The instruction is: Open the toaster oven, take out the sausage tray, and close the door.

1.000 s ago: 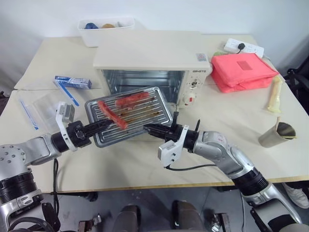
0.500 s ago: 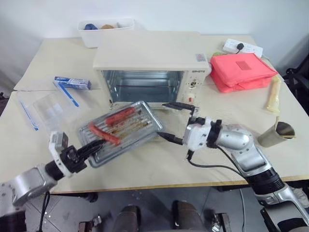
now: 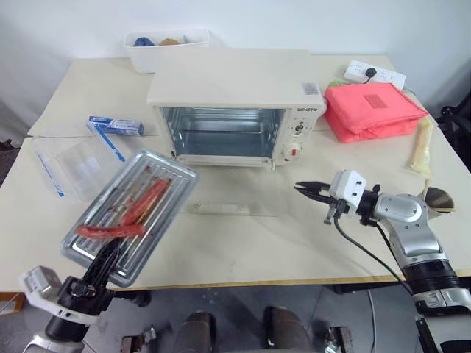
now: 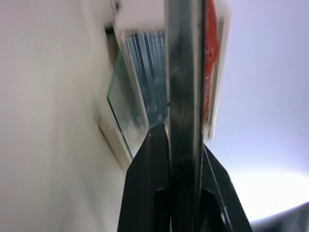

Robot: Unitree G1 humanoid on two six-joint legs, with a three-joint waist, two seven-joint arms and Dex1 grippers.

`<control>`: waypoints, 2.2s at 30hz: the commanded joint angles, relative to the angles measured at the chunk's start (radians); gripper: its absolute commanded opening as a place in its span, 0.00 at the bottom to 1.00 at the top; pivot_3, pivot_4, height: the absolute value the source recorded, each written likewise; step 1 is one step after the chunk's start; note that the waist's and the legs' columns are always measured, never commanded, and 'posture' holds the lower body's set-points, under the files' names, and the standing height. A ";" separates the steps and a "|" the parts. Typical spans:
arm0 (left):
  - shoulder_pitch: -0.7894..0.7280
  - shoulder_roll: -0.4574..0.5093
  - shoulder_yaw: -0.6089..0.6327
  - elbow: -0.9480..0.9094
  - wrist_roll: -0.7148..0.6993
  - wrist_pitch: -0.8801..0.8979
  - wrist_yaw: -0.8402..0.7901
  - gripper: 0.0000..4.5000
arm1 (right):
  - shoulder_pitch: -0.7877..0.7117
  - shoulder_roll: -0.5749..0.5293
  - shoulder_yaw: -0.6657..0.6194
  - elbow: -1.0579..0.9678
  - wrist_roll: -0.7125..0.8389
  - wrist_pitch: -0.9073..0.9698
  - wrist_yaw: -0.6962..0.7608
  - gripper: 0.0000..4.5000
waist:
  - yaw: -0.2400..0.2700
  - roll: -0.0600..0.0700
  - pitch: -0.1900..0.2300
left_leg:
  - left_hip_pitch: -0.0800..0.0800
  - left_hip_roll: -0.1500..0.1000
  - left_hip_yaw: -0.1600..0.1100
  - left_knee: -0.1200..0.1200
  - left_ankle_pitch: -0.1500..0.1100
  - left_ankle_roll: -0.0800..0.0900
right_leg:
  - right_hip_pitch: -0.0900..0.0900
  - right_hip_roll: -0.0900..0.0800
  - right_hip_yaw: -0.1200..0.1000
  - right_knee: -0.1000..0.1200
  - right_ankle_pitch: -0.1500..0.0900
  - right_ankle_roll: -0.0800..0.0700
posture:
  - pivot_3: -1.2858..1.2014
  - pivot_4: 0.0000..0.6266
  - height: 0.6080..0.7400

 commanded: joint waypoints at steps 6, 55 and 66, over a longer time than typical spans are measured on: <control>0.064 -0.138 0.010 -0.081 -0.030 -0.187 0.006 0.00 | -0.063 0.023 0.051 0.099 0.010 0.187 0.174 0.01 | 0.002 0.000 0.000 | 0.010 0.000 0.001 0.001 -0.004 0.003 | 0.012 0.000 0.000 -0.007 0.000 -0.001 | 0.52 0.24 1.00; -0.176 0.176 0.054 0.150 -0.030 0.193 0.038 0.00 | 0.350 -0.002 -0.359 -0.669 0.422 0.459 0.167 0.95 | 0.002 -0.001 -0.001 | 0.011 0.003 0.001 0.001 -0.015 0.005 | 0.013 0.001 0.001 -0.016 0.002 0.001 | 0.52 0.24 1.00; -0.440 0.358 -0.297 0.290 -0.030 0.261 0.091 0.00 | 0.603 -0.029 -0.475 -0.859 0.455 0.503 0.071 0.99 | 0.022 0.000 -0.001 | 0.010 0.003 -0.001 0.001 -0.015 0.006 | 0.013 0.001 0.002 -0.017 0.003 0.001 | 0.52 0.24 1.00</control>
